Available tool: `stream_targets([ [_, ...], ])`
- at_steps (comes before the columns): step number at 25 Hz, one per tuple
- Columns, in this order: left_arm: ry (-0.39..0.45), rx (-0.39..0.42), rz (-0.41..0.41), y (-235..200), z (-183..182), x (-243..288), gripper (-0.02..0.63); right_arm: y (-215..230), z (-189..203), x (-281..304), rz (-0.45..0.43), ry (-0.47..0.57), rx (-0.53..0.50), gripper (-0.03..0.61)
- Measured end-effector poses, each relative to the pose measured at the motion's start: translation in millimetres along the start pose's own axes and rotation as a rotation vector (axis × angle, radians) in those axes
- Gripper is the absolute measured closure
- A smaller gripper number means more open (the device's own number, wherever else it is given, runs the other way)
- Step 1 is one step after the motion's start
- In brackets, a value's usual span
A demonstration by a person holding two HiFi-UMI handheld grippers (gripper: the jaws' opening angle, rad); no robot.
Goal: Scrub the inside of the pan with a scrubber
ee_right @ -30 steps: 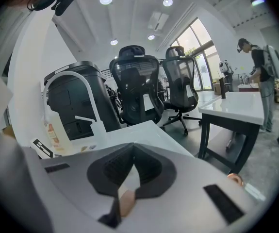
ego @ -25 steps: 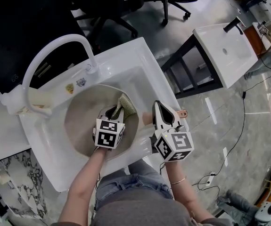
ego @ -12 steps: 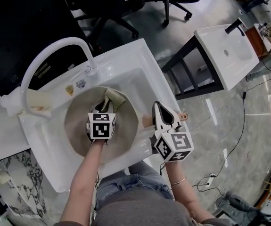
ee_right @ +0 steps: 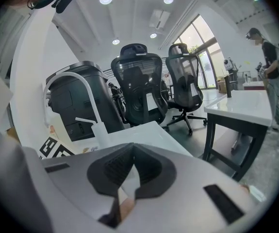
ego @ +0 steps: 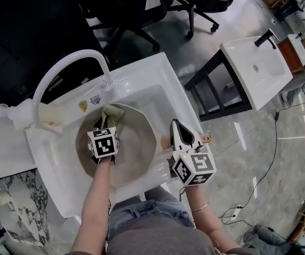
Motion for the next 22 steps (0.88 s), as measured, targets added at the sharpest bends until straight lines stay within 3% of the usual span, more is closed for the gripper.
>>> stream_targets([
  [5, 0.005, 0.003, -0.077, -16, 1, -13, 0.555, -7, -3, -1, -0.017, 0.011, -0.006, 0.568],
  [15, 0.026, -0.212, -0.141, -45, 14, -54, 0.555, -21, -8, -13, -0.047, 0.035, -0.02, 0.568],
  [22, 0.064, -0.264, -0.158, -45, 12, -78, 0.555, -34, -8, -25, -0.063, 0.052, -0.028, 0.568],
])
Point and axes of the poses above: the fingertips, and each gripper's own axes: x forward along the fingers, y to its right, z out of its underside, the point moved 7 cm from there along -x, backward along the fingers, and after that the axes turned 10 degrees about z, right-handed, at the moved point
